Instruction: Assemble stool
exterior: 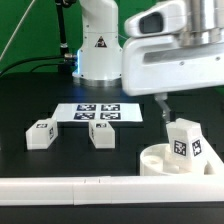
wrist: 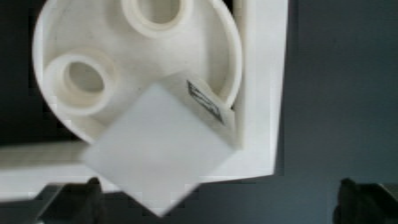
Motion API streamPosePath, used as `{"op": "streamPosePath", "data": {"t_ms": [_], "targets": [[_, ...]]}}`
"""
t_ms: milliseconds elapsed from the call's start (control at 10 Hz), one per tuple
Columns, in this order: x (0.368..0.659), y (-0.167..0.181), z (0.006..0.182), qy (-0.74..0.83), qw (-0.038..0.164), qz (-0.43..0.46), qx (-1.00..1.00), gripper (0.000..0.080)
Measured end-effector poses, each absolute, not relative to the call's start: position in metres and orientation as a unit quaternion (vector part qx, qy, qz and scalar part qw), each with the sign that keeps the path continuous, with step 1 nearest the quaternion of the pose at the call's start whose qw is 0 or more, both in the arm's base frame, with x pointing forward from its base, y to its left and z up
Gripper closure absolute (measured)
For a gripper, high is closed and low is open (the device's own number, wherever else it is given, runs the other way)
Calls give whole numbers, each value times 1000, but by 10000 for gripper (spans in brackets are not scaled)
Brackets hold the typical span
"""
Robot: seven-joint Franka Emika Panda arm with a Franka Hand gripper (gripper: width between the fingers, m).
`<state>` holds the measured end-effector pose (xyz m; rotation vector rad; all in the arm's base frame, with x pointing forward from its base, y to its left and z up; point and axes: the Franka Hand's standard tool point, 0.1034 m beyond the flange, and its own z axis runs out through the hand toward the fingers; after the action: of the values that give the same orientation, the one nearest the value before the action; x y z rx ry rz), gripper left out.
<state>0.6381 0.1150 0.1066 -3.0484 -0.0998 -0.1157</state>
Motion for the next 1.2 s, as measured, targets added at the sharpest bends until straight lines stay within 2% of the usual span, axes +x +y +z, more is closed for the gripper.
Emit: {"op": "streamPosePath", "data": {"t_ms": [100,500,600,900,1100,1200], "targets": [[637,118,106,-84,35,-39,-995,151],[639,112,102,-213,23,-49,-975,151],[638,109,91,-260,14,-59,-964,151],[633,107,66,-250,15,-45,-967,151],[634,114,64,-221,17,-43,-974,151],[634,113,63,-219,17,-42,-975,258]]}}
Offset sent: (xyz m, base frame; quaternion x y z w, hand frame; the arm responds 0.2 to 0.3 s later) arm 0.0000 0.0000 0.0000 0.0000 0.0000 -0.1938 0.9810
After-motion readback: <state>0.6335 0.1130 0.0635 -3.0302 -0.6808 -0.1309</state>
